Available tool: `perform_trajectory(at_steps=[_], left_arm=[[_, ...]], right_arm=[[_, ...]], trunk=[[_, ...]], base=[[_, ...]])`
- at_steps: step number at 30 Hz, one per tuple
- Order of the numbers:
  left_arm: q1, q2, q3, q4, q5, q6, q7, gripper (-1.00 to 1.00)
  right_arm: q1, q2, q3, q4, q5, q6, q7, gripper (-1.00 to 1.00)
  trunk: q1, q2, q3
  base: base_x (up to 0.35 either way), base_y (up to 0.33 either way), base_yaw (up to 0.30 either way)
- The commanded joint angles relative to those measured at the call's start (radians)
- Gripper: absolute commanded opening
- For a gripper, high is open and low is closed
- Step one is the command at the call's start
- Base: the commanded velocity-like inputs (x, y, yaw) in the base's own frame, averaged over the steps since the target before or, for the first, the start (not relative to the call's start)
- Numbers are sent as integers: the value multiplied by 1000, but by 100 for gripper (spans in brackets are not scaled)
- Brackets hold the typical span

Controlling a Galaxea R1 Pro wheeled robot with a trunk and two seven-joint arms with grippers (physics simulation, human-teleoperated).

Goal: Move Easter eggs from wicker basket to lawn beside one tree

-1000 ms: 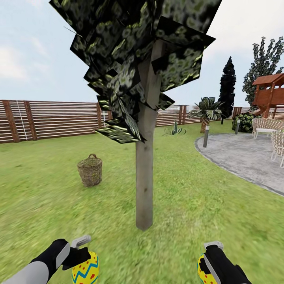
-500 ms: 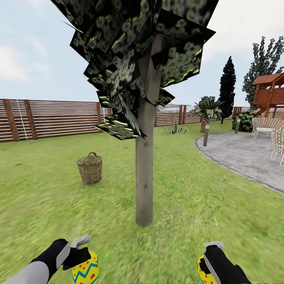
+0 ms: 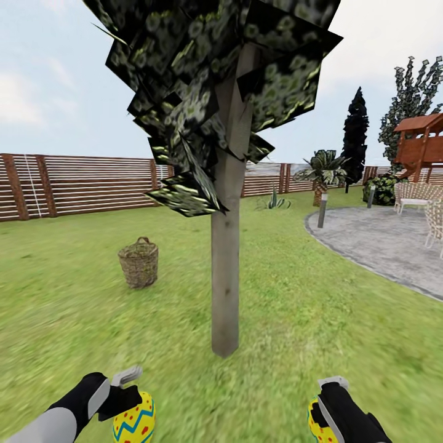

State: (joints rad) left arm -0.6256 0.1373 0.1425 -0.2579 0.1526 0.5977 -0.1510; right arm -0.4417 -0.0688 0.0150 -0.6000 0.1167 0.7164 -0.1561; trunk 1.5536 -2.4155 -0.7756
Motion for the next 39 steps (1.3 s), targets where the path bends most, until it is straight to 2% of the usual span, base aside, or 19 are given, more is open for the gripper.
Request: perform_trajectory(at_steps=[1,14,26,34,39], left_arm=[[0,0,3,-1,7,7,1,-100],[0,-2,2,0,8,6,1,-100],[0,-2,2,0,8,7,1,-100],[0,-1,2,0,8,7,1,-100],[0,-2,2,0,8,6,1,-100]], right_arm=[[0,0,2,-1,9,6,3,-100],[0,1,2,-1,9,8,3,-100],[0,1,1,-1,9,8,2,-100],[0,1,2,-1,8,8,2,-100],[0,1,2,-1,9,8,2,-100]], trunk=[[0,0,-1],[0,0,-1],[46,-84,-39],[50,-86,-70],[50,-86,-70]], base=[[322,0,0],[290,0,0],[3,0,0],[0,0,0],[94,0,0]])
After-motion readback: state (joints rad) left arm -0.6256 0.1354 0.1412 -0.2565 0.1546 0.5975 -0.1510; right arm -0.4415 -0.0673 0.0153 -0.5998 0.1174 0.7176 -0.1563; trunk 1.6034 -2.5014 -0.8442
